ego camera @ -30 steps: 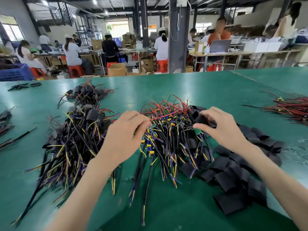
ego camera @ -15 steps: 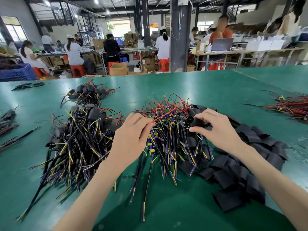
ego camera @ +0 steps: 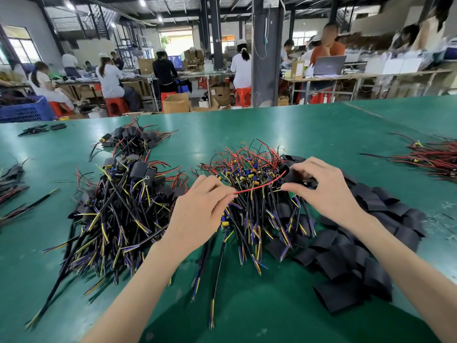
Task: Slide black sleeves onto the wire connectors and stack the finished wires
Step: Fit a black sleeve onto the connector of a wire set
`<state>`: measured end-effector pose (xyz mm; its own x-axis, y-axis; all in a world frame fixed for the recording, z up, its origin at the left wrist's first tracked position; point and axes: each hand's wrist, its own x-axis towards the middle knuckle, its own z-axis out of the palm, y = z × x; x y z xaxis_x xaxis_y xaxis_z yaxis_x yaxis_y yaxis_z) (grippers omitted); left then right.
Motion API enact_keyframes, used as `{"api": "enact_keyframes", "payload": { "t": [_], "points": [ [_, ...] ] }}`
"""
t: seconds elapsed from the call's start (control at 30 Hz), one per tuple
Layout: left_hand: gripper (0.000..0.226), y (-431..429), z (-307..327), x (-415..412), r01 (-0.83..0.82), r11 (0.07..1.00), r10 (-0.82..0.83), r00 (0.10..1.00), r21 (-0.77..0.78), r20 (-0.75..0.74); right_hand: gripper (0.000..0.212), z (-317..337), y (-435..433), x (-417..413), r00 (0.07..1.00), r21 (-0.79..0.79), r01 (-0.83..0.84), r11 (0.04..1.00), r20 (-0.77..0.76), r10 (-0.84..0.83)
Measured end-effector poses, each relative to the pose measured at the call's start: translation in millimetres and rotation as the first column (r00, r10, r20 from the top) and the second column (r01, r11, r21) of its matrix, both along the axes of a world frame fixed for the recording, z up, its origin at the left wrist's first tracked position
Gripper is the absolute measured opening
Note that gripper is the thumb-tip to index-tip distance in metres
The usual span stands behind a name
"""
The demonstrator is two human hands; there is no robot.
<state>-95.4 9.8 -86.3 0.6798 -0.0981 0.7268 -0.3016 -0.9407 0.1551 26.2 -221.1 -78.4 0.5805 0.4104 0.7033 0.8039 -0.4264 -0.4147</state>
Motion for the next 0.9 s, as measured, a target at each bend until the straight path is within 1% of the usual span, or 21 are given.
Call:
{"api": "enact_keyframes", "payload": {
  "t": [0.13,0.23,0.3,0.4,0.47,0.57,0.6,0.7,0.8,0.9],
  "points": [
    [0.032,0,-2,0,-0.014,0.999,0.015,0.999,0.032,-0.03,0.038,2,-2,-1,1.0,0.002,-0.008,1.0,0.012,0.008],
    [0.022,0,-2,0,-0.04,0.999,0.042,0.997,0.035,-0.058,0.039,2,-1,-2,0.999,-0.033,-0.004,0.999,0.037,0.005],
    [0.014,-2,-3,0,-0.045,0.999,0.046,0.997,0.019,-0.068,0.038,2,0,-3,0.994,-0.096,0.023,0.995,0.105,-0.013],
    [0.013,-7,-4,-1,-0.022,1.0,0.02,0.995,-0.022,-0.099,0.041,0,3,-6,0.96,-0.224,0.136,0.965,0.271,-0.072],
    [0.022,-10,-5,-1,0.02,1.0,-0.023,0.99,-0.024,-0.137,0.043,-1,5,-9,0.932,-0.249,0.18,0.952,0.353,-0.085],
    [0.05,-15,-6,-3,0.086,0.994,-0.099,0.968,-0.066,-0.233,0.043,-1,8,-14,0.902,-0.253,0.191,0.948,0.426,-0.068],
    [0.056,-16,-6,-3,0.099,0.99,-0.121,0.96,-0.098,-0.252,0.043,0,9,-16,0.898,-0.258,0.19,0.947,0.436,-0.062],
    [0.058,-19,-8,-3,0.11,0.98,-0.148,0.959,-0.164,-0.243,0.044,-3,15,-23,0.913,-0.303,0.15,0.941,0.408,-0.015],
    [0.055,-22,-9,-2,0.122,0.976,-0.162,0.96,-0.181,-0.228,0.045,-9,23,-30,0.943,-0.358,0.059,0.932,0.326,0.066],
    [0.055,-25,-9,-4,0.145,0.966,-0.193,0.955,-0.213,-0.224,0.045,-14,27,-35,0.964,-0.37,-0.03,0.929,0.237,0.125]
  ]
}}
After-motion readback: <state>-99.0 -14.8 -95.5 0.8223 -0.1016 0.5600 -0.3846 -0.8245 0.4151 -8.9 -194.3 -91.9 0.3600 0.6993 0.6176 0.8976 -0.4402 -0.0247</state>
